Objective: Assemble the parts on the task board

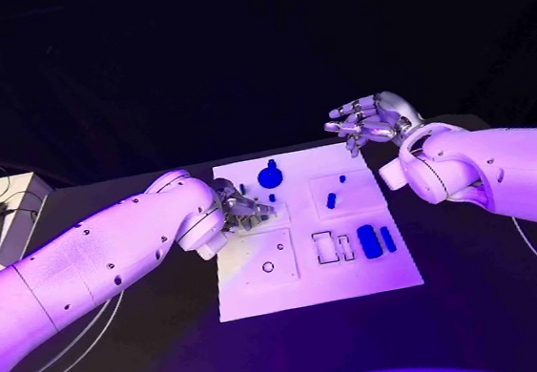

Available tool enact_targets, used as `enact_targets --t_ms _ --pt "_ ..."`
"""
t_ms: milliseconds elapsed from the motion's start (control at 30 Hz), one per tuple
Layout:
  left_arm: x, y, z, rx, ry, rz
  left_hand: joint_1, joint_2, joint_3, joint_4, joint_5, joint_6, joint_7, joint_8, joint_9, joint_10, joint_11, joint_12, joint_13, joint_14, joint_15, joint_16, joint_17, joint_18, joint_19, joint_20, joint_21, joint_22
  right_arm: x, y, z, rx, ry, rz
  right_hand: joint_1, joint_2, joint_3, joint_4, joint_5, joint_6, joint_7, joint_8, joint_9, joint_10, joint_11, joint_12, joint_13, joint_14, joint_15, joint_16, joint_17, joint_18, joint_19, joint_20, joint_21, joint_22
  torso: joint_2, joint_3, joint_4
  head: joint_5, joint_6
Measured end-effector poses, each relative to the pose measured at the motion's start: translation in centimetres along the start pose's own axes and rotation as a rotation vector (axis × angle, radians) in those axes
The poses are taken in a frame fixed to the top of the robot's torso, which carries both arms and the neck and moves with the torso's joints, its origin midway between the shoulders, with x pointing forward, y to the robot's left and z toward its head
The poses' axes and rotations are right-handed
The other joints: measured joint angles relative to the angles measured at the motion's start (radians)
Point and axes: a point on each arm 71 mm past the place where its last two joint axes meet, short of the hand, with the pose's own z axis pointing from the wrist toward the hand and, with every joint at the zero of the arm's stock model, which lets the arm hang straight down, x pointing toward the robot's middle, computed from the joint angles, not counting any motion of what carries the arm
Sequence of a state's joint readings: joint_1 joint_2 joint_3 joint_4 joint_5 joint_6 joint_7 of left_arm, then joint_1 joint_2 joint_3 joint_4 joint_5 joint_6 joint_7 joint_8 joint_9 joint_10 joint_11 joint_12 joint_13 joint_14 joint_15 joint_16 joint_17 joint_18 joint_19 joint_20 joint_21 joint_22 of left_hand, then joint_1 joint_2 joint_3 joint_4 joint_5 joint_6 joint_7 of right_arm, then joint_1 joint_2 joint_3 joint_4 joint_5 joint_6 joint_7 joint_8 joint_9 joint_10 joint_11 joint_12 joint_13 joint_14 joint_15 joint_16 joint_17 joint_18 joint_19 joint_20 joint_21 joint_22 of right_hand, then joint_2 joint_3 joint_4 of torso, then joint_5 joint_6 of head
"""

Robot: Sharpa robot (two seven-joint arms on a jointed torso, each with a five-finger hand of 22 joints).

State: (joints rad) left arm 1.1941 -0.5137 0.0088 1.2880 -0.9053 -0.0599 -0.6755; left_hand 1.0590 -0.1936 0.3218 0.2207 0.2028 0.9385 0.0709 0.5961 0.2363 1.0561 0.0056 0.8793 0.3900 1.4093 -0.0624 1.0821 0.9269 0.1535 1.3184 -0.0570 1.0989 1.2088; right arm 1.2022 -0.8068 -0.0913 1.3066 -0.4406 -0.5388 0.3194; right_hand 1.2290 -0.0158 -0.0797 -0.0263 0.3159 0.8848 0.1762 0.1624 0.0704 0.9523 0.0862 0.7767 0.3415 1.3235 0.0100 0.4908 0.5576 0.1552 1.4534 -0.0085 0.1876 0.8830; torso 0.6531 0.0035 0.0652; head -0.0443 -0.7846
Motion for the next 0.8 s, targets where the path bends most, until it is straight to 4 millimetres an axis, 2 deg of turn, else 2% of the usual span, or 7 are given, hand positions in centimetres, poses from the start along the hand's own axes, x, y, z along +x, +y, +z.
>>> enact_targets --t_ms 433,800 --pt "-0.7 0.2 0.9 -0.03 -0.015 0.002 0.015 0.014 -0.003 -0.033 0.0 0.0 0.0 0.012 0.025 -0.007 -0.007 0.026 0.024 0.0 0.0 0.006 0.004 0.0 0.0 0.0 0.0 0.0 0.1 0.1 0.0 -0.002 0.004 0.001 0.0 0.0 0.0 0.0 0.0 0.0 0.0 0.0 0.0 0.0 0.0 0.0 0.0 0.0 0.0 0.0 0.0 -0.001 0.0 0.0 0.0 0.0 0.0 0.0002 0.0004 -0.003 -0.002" --pt "-0.3 -0.5 1.3 -0.03 -0.005 0.008 0.015 0.014 0.0 -0.036 0.0 -0.004 -0.004 0.012 0.027 -0.007 -0.007 0.026 0.027 0.0 0.0 0.01 0.007 0.0 0.0 0.0 0.0 0.001 0.2 0.1 -0.1 -0.003 0.006 0.001 0.0 0.0 0.0 0.0 0.0 0.0 0.0 0.0 0.0 0.0 0.0 0.0 0.0 0.0 0.0 0.0 0.0 -0.004 0.0 0.0 0.0 0.0 0.002 0.0 -0.0002 -0.006 -0.004"
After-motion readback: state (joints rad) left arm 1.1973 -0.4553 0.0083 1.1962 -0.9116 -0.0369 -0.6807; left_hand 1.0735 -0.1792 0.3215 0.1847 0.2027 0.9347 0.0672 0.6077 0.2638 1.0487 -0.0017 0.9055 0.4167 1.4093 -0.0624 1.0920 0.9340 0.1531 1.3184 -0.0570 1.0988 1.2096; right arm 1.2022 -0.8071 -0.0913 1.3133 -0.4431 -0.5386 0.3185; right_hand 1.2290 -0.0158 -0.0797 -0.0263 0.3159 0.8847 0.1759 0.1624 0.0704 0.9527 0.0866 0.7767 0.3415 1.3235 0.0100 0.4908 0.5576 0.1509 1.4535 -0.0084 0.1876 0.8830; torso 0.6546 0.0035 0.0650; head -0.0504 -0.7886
